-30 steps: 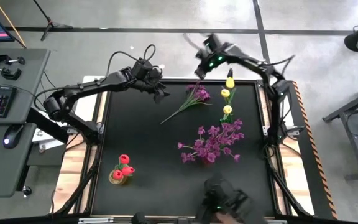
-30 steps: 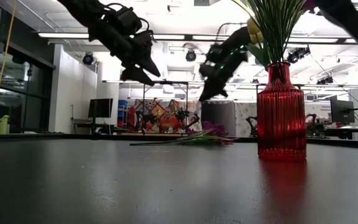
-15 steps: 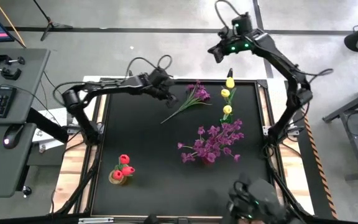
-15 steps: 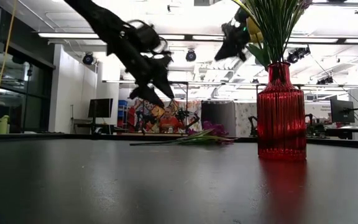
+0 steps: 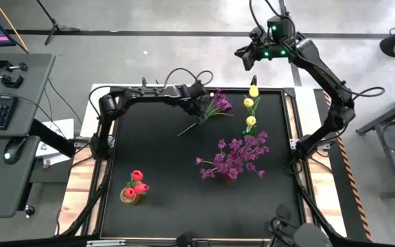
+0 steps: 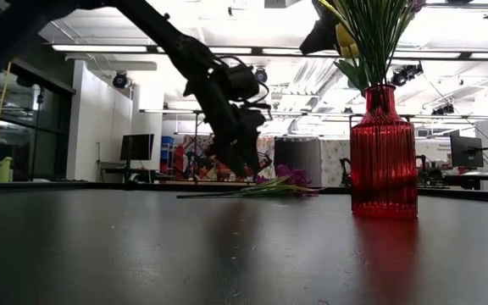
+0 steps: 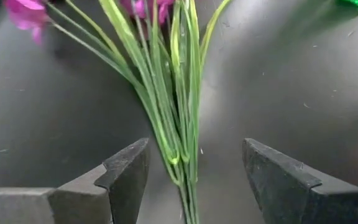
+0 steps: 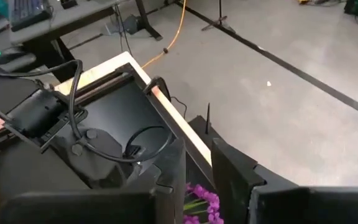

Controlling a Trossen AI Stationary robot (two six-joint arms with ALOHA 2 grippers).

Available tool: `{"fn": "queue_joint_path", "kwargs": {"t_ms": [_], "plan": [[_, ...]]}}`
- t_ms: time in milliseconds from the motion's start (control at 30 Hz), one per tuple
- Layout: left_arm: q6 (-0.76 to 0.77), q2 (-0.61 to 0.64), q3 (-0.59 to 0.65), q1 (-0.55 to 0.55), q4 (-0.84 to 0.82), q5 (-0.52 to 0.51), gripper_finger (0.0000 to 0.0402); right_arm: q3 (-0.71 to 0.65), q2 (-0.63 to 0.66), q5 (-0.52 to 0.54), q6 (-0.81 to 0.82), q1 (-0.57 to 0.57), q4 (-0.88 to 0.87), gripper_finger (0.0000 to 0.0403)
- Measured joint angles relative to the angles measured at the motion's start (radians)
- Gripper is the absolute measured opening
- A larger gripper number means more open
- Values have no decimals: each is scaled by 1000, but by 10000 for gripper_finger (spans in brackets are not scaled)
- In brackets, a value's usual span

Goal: Sort flowers into vase by color
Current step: Put the purple flowers into the red flower vase

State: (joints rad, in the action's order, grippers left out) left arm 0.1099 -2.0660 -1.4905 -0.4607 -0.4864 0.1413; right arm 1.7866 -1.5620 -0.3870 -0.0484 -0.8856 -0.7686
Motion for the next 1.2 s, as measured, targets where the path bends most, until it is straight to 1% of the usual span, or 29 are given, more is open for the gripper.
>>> {"fn": "queue_joint_path", "kwargs": {"t_ms": [167, 400, 633, 733, 867, 967, 1033, 1133, 1167, 1200], "plan": [[1, -50, -7, 9, -1, -16, 240, 0, -2, 32, 0, 21, -30, 67], [-17, -58, -8, 51, 9, -164, 232, 0, -2, 47, 0, 46, -31, 67], [-4, -73, -8, 83, -48, -187, 216, 0, -2, 47, 25, 58, -28, 67], [19, -89, -10, 100, -64, -219, 207, 0, -2, 47, 26, 58, -28, 67], [24, -107, -12, 109, -81, -226, 189, 0, -2, 47, 49, 58, -28, 67], [20, -108, -11, 111, -85, -224, 154, 0, -2, 47, 49, 63, -28, 67], [19, -105, -11, 107, -92, -206, 113, 0, -2, 47, 51, 68, -28, 67], [10, -104, -11, 105, -107, -186, 32, 0, -2, 46, 51, 73, -29, 67], [7, -98, -11, 103, -115, -176, 17, 0, -2, 46, 51, 76, -29, 67], [1, -93, -10, 100, -126, -162, 13, 0, -2, 46, 50, 77, -30, 67]]}}
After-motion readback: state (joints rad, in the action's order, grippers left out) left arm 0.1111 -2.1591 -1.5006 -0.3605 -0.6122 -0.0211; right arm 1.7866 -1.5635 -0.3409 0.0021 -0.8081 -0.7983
